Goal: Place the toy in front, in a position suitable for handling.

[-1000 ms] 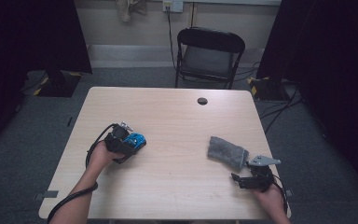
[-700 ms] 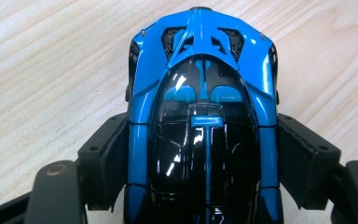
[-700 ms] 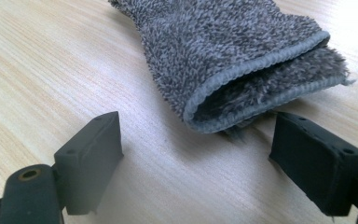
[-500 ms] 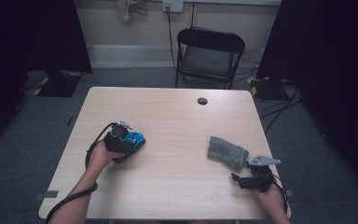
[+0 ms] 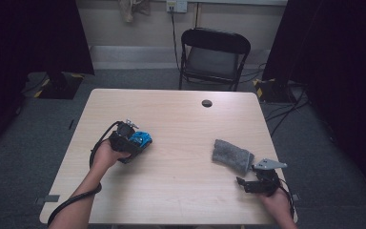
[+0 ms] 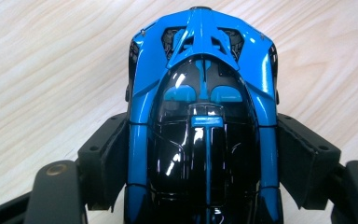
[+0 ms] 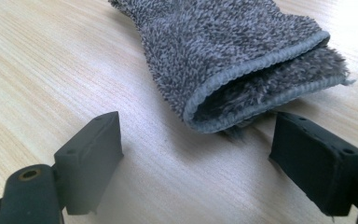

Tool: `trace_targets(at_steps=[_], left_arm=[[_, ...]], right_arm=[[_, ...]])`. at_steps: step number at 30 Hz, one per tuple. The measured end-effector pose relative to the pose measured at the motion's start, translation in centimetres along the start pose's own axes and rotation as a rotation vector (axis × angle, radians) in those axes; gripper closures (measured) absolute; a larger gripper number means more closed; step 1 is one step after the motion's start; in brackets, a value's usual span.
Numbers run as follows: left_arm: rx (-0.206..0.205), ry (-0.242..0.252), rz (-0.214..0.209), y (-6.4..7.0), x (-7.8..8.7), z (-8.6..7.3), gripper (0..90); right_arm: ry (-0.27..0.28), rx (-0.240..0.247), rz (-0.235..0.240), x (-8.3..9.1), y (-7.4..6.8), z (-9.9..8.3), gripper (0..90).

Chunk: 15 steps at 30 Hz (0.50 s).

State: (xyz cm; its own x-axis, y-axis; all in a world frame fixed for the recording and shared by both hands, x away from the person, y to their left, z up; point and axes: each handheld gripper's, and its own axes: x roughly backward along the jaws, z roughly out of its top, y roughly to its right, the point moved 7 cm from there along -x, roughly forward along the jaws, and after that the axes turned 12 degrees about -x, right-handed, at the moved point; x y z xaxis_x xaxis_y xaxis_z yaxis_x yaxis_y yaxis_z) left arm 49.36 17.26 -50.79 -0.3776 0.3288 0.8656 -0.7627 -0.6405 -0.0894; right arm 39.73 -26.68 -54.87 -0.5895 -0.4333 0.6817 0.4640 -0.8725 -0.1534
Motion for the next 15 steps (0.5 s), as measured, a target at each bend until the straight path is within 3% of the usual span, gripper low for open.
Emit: trace_targets(at_steps=[7,15], left_arm=[[-0.040,0.012,-0.027,1.3,-0.5,1.6,26.1],[-0.058,0.020,-0.051,3.0,-1.8,3.4,26.1]], right_arm=[[0.000,-0.001,0.000,0.0,0.0,0.0,15.6],[0.000,0.000,0.000,0.0,0.0,0.0,15.6]])
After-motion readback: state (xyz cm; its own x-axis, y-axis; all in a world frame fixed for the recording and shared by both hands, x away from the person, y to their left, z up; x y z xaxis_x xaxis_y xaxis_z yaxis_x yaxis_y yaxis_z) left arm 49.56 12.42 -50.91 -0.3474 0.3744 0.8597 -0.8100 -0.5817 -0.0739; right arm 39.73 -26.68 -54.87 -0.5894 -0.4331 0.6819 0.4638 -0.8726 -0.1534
